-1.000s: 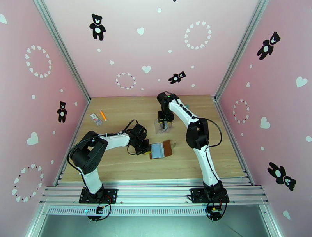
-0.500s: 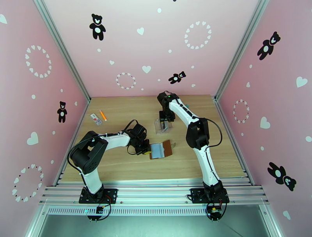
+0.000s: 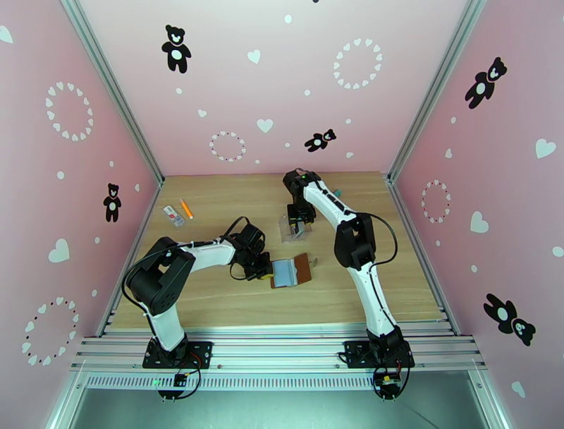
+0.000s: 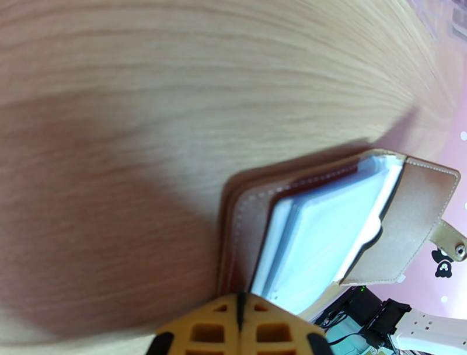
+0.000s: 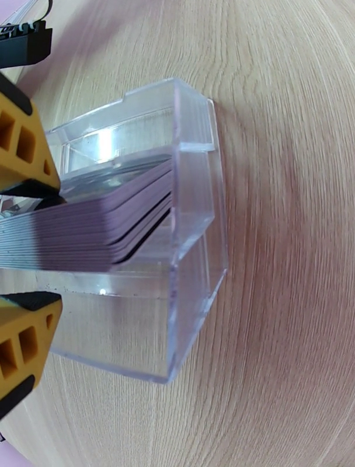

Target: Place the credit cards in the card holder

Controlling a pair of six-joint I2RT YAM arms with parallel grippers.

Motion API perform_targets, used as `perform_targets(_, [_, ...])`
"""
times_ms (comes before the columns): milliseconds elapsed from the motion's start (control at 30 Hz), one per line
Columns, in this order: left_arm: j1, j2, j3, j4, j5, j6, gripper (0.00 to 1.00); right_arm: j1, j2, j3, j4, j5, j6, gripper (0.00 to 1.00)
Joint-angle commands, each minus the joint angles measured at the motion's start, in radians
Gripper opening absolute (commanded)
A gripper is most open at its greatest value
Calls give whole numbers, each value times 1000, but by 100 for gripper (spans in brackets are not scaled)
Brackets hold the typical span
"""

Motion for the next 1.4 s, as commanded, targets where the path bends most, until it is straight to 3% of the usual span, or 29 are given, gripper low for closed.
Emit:
perform_targets(0, [2,63,-17,-101,-92,8,0,-3,25,22,-44,62,-13,47])
perform_targets(467, [-1,65,-15,-102,-95,10,0,-15,-35,45,-105,222,-21,42])
perform_targets(1033, [-18,73,-1,-108,-101,7,0,-24,-57,48,-159,289,-28,30])
perform_targets(1200, [-23,72,-3,-107,-104,7,0,-30,-63,48,-155,266,-30,22])
perform_targets(1300, [-29,73,-4,-108,-108,4,0,-32,-68,48,-152,250,-27,22])
perform_targets(1367, [-35,73,-6,-104,-110,1,0,-33,-71,48,-155,251,-26,27])
